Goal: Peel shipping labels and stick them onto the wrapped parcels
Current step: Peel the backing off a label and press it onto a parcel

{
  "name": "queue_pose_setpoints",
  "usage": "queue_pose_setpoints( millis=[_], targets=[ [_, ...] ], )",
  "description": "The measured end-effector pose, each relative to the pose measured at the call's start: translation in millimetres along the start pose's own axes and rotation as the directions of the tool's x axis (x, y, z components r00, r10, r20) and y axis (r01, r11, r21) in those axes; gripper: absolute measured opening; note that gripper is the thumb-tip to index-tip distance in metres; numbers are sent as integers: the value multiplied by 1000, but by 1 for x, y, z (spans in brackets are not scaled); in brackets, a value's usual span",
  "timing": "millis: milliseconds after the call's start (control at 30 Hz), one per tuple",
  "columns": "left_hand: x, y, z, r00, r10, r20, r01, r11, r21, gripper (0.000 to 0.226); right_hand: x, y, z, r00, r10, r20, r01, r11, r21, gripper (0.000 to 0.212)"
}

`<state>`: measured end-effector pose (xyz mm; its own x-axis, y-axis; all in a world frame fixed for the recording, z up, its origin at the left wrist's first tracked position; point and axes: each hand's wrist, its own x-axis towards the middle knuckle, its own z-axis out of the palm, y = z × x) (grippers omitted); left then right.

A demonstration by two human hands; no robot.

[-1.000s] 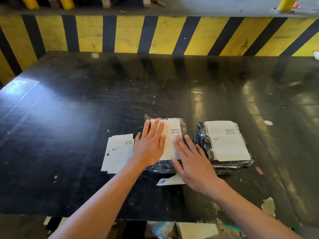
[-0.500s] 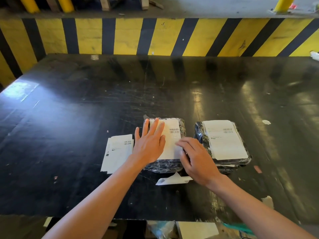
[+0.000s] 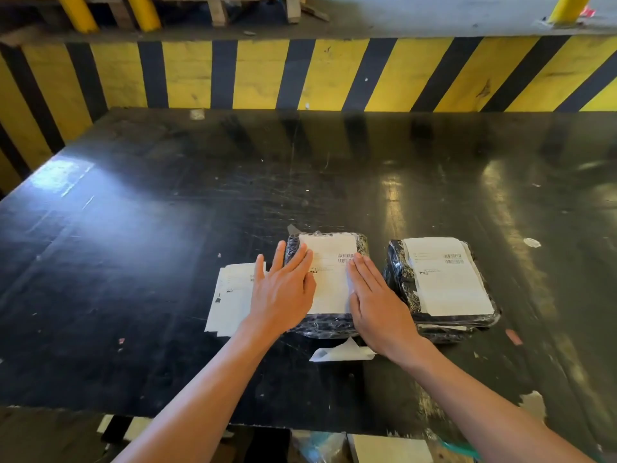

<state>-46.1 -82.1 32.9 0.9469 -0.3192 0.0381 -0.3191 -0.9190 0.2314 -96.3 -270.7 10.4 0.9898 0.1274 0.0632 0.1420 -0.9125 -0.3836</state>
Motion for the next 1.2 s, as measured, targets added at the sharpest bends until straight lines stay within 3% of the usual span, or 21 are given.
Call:
queue_pose_setpoints(
  millis=[167, 433, 633, 867, 1067, 1200],
  targets=[
    [-15, 12, 6, 977, 200, 80, -205, 977, 52, 53, 1, 2, 1, 1000, -12, -25, 12, 1000, 18, 58],
    [-47, -19, 5, 997, 74, -19, -73, 997, 23, 62, 0, 1, 3, 1000, -6, -21, 6, 1000, -3, 63],
    [-53, -9, 16, 969, 246, -14, -244, 967, 67, 51, 1, 1, 5, 999, 1, -34, 1, 997, 72, 55],
    [-72, -44, 23, 981, 168, -92, -173, 984, -47, 48, -2, 2, 5, 999, -12, -30, 15, 995, 97, 54],
    [-45, -19, 11, 991, -40, -130, -13, 925, -380, 51, 5, 3, -1, 998, 54, -36, -41, 957, 286, 51],
    [-9, 4, 10, 995, -13, -96, -22, 933, -359, 59, 16, -3, -5, 990, 88, -108, -60, 969, 241, 53]
  ],
)
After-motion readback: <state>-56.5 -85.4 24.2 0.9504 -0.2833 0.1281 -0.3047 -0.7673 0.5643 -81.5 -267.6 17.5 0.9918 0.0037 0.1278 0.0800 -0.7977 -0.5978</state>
